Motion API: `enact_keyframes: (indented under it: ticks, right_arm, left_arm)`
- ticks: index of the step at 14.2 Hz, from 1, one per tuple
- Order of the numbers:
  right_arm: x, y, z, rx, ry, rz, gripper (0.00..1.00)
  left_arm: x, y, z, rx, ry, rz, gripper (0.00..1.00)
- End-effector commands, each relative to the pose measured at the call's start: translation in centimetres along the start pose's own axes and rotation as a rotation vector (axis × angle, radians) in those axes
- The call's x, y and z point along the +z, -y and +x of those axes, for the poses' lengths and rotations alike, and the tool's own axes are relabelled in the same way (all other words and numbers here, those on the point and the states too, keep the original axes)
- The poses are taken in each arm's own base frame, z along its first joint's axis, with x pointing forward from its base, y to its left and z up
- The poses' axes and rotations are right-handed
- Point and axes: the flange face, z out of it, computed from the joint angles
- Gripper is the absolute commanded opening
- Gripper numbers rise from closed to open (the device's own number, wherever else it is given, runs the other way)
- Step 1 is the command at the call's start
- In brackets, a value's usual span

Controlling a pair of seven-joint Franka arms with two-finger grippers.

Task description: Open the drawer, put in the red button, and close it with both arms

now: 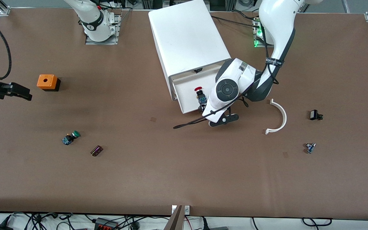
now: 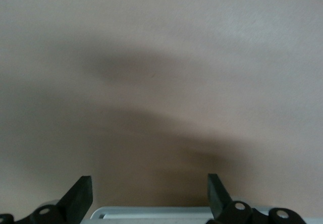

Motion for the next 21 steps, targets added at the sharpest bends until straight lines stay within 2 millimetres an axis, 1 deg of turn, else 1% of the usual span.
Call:
enact_keyframes:
  ticks: [1,2,4,5,6,8,10,13,14,16,17,19,21]
  right_arm:
    - [0.1,0.7,-3.6,-0.022,-0.035,-0.024,1.0]
    - [0.0,0.9,-3.6,-0.027,-0.037,-0.023,1.0]
    - [0.0,1.1,-3.3,-0.041,-0.038,-0.02,1.0]
    - [0.0,1.2,-2.8,-0.041,-0.035,-0.018,1.0]
    - [-0.5,1.1,-2.6,-0.043,-0.043,-0.018,1.0]
    - [-0.6,0.9,-2.6,-0.037,-0.047,-0.015,1.0]
    - [-0.7,1.1,-2.6,-0.041,-0.049,-0.017,1.0]
    - [-0.4,1.2,-2.5,-0.04,-0.041,-0.014,1.0]
    - [-0.4,1.2,-2.4,-0.038,-0.043,-0.012,1.0]
    - [-0.2,1.3,-2.3,-0.038,-0.046,-0.009,1.0]
    - [-0.3,1.5,-2.4,-0.041,-0.045,-0.009,1.0]
    - [-1.5,2.8,-2.9,-0.063,-0.06,-0.009,1.0]
    - [-1.4,2.8,-2.5,-0.054,-0.063,-0.008,1.0]
  left_arm:
    - [-0.4,-0.6,-3.1,0.028,0.053,0.027,1.0]
    - [0.3,-1.3,-4.1,0.046,0.067,0.036,1.0]
    - [0.5,-1.7,-5.2,0.049,0.085,0.053,1.0]
    - [0.5,-2.3,-6.4,0.057,0.106,0.061,1.0]
    - [0.6,-2.4,-7.0,0.056,0.117,0.07,1.0]
    - [1.2,-3.1,-8.8,0.084,0.138,0.101,1.0]
    - [1.3,-3.3,-9.6,0.096,0.151,0.119,1.0]
    - [1.4,-3.5,-10.1,0.104,0.153,0.123,1.0]
    - [1.7,-3.8,-10.7,0.115,0.158,0.129,1.0]
    - [1.8,-3.9,-10.9,0.118,0.158,0.131,1.0]
    - [1.7,-4.0,-10.9,0.118,0.157,0.13,1.0]
    - [1.9,-4.1,-11.1,0.122,0.158,0.132,1.0]
    - [1.9,-4.0,-11.0,0.121,0.159,0.133,1.0]
